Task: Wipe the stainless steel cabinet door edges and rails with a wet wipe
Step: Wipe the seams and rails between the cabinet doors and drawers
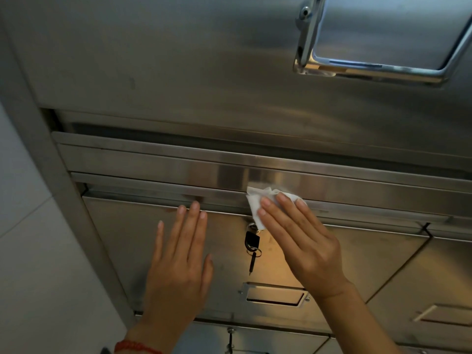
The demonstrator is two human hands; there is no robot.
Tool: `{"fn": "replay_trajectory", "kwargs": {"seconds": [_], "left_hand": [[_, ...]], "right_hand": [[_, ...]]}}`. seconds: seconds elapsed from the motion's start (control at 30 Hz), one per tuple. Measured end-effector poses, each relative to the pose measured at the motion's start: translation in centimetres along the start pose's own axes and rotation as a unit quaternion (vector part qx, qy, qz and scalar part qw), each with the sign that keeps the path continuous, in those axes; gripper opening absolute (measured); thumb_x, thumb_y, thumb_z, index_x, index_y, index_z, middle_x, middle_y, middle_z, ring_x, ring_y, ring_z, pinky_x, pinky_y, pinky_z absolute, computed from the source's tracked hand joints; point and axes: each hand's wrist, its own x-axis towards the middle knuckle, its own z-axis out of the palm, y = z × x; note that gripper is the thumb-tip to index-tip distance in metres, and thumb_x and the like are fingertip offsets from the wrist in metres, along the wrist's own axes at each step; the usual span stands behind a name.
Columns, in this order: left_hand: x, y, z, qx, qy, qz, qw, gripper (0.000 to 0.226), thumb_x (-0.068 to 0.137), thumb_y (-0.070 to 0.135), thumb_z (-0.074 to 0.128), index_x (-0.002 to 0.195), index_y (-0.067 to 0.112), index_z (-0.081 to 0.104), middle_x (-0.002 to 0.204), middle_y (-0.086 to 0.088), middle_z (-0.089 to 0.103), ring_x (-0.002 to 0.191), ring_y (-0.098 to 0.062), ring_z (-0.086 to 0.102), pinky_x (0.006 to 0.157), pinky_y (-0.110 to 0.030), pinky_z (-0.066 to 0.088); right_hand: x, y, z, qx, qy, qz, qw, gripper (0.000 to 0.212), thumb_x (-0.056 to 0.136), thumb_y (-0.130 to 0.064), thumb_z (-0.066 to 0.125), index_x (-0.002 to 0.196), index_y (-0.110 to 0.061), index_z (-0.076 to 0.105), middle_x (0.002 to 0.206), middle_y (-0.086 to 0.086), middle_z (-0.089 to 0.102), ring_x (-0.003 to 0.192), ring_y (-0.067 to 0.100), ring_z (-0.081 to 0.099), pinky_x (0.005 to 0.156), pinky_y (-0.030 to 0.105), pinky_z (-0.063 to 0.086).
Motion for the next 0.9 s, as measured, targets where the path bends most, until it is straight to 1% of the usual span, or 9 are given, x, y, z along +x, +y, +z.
{"fn": "replay_trajectory", "kwargs": {"seconds": [0.13, 0.27, 0.37, 0.47, 0.57, 0.67, 0.8, 0.9], "left_hand": [[0.0, 0.2, -0.1, -0.001, -0.002, -0.003, 1.0, 0.061, 0.087, 0.026, 0.039, 0.139, -0.002, 0.028, 0.147, -0.02, 0.031, 0.137, -0.032, 0.025, 0.106, -0.056, 0.025], [0.1, 0.2, -0.3, -0.007, -0.004, 0.0, 1.0, 0.061, 0.087, 0.026, 0.039, 0.14, -0.002, 0.028, 0.147, -0.02, 0.03, 0.137, -0.031, 0.024, 0.107, -0.056, 0.024], [0.1, 0.4, -0.4, -0.014, -0.003, 0.004, 1.0, 0.062, 0.086, 0.027, 0.04, 0.14, -0.001, 0.027, 0.147, -0.019, 0.029, 0.138, -0.03, 0.024, 0.108, -0.055, 0.022], [0.1, 1.1, -0.3, -0.022, -0.007, 0.019, 1.0, 0.062, 0.087, 0.027, 0.041, 0.141, -0.001, 0.026, 0.148, -0.018, 0.029, 0.138, -0.029, 0.024, 0.108, -0.056, 0.022], [0.3, 1.7, -0.2, -0.027, -0.009, 0.027, 0.999, 0.06, 0.088, 0.027, 0.04, 0.14, 0.0, 0.028, 0.148, -0.017, 0.031, 0.138, -0.029, 0.025, 0.107, -0.056, 0.024], [0.5, 2.1, -0.3, -0.033, -0.011, 0.031, 0.999, 0.059, 0.089, 0.027, 0.039, 0.14, 0.0, 0.028, 0.148, -0.017, 0.03, 0.138, -0.029, 0.025, 0.107, -0.056, 0.024], [1.1, 3.0, -0.3, -0.042, -0.016, 0.032, 0.999, 0.057, 0.09, 0.026, 0.037, 0.14, 0.001, 0.028, 0.147, -0.017, 0.031, 0.138, -0.028, 0.024, 0.107, -0.055, 0.022], [1.4, 3.7, -0.3, -0.044, -0.017, 0.036, 0.998, 0.052, 0.094, 0.028, 0.031, 0.139, 0.001, 0.028, 0.146, -0.016, 0.033, 0.137, -0.027, 0.025, 0.106, -0.055, 0.023]], "right_hand": [[0.2, 0.1, 0.0, 0.012, -0.007, -0.013, 1.0, 0.032, 0.094, -0.005, 0.053, 0.126, -0.005, 0.055, 0.133, 0.011, 0.052, 0.128, 0.024, 0.047, 0.107, 0.038, 0.038], [-0.8, 0.7, -0.6, -0.003, -0.01, 0.007, 1.0, 0.036, 0.089, -0.005, 0.061, 0.125, -0.005, 0.055, 0.134, 0.011, 0.05, 0.128, 0.024, 0.046, 0.108, 0.038, 0.038], [-0.5, 0.1, -0.1, -0.004, 0.002, 0.017, 1.0, 0.034, 0.091, -0.005, 0.06, 0.125, -0.005, 0.056, 0.134, 0.011, 0.05, 0.128, 0.024, 0.045, 0.109, 0.037, 0.036], [-0.2, 0.1, 0.1, 0.009, 0.0, 0.005, 1.0, 0.033, 0.094, -0.005, 0.056, 0.127, -0.005, 0.054, 0.136, 0.011, 0.048, 0.13, 0.024, 0.043, 0.11, 0.038, 0.035], [-1.1, 1.0, -0.4, 0.0, -0.01, 0.004, 1.0, 0.035, 0.093, -0.005, 0.058, 0.127, -0.005, 0.054, 0.136, 0.012, 0.048, 0.13, 0.024, 0.043, 0.109, 0.038, 0.035], [-1.5, 1.0, -0.6, -0.005, -0.008, 0.023, 1.0, 0.036, 0.09, -0.005, 0.062, 0.125, -0.005, 0.056, 0.134, 0.012, 0.05, 0.129, 0.024, 0.045, 0.109, 0.038, 0.036], [-0.8, 0.5, -0.3, 0.009, 0.002, 0.019, 1.0, 0.035, 0.091, -0.004, 0.059, 0.126, -0.005, 0.056, 0.135, 0.011, 0.05, 0.13, 0.024, 0.045, 0.108, 0.038, 0.037], [-1.1, 1.0, -0.5, 0.005, -0.002, 0.007, 1.0, 0.037, 0.091, -0.004, 0.059, 0.128, -0.005, 0.054, 0.137, 0.01, 0.048, 0.13, 0.023, 0.044, 0.109, 0.038, 0.036]]}}
